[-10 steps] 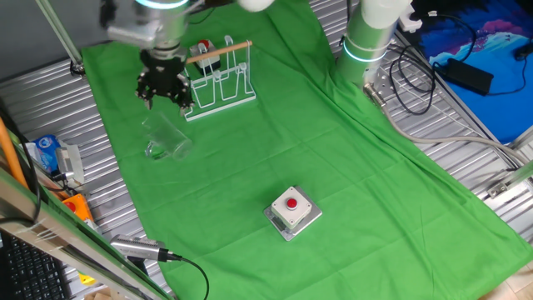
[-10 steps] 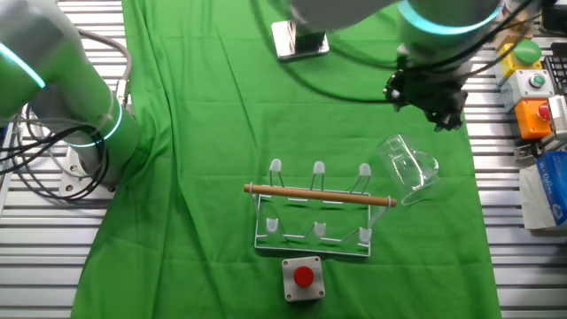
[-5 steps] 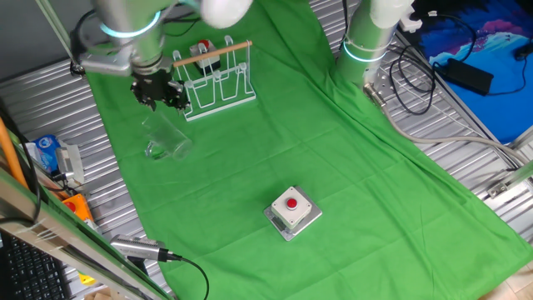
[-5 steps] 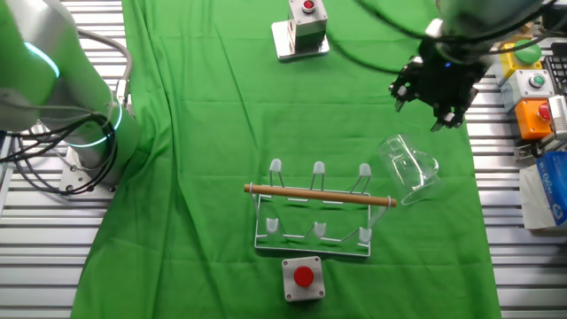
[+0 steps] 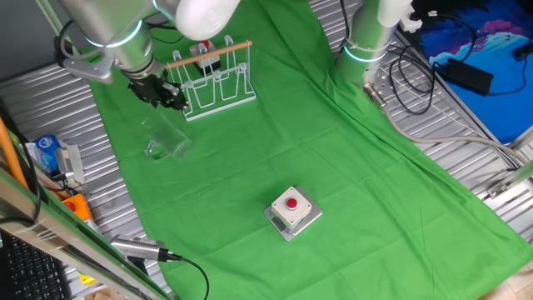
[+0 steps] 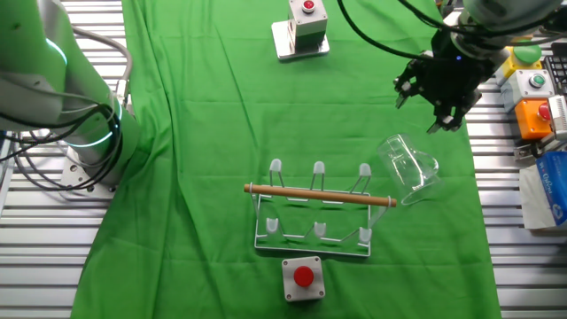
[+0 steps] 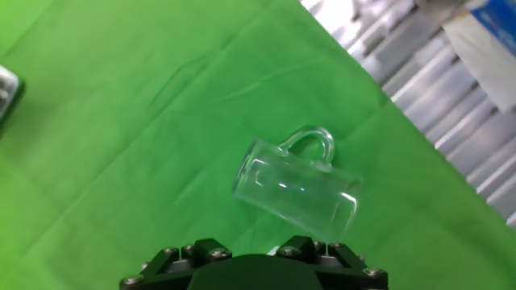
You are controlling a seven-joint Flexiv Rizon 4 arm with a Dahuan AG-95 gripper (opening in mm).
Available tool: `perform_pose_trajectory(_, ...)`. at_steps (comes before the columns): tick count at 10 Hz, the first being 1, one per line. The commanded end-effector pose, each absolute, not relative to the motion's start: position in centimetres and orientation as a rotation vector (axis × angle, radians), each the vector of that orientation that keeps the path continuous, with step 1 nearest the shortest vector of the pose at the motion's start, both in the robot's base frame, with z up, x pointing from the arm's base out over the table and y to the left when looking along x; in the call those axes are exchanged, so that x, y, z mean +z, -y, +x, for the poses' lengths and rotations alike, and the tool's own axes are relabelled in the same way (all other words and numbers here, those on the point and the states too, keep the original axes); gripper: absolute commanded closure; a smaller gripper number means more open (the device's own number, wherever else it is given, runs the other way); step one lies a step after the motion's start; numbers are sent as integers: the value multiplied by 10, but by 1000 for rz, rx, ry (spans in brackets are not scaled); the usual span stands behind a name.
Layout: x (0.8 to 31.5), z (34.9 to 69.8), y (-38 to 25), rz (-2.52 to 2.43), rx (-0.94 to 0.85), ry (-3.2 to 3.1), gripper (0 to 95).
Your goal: Put the cup on the cup rack
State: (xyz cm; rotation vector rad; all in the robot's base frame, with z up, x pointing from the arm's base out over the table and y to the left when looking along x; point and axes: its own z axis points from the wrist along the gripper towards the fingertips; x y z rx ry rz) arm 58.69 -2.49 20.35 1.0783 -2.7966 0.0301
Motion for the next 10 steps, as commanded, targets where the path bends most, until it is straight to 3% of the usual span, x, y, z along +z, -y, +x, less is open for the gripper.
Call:
perform_pose_trajectory(1, 205, 585, 25, 955, 29, 2842, 380)
perform_pose_trajectory(3, 205, 585, 25, 969, 32, 2840, 380)
perform_pose_trajectory(4, 206, 585, 25, 968, 36, 2840, 570)
perform_pose_trajectory(10, 207, 584, 24, 938, 28, 2854, 570)
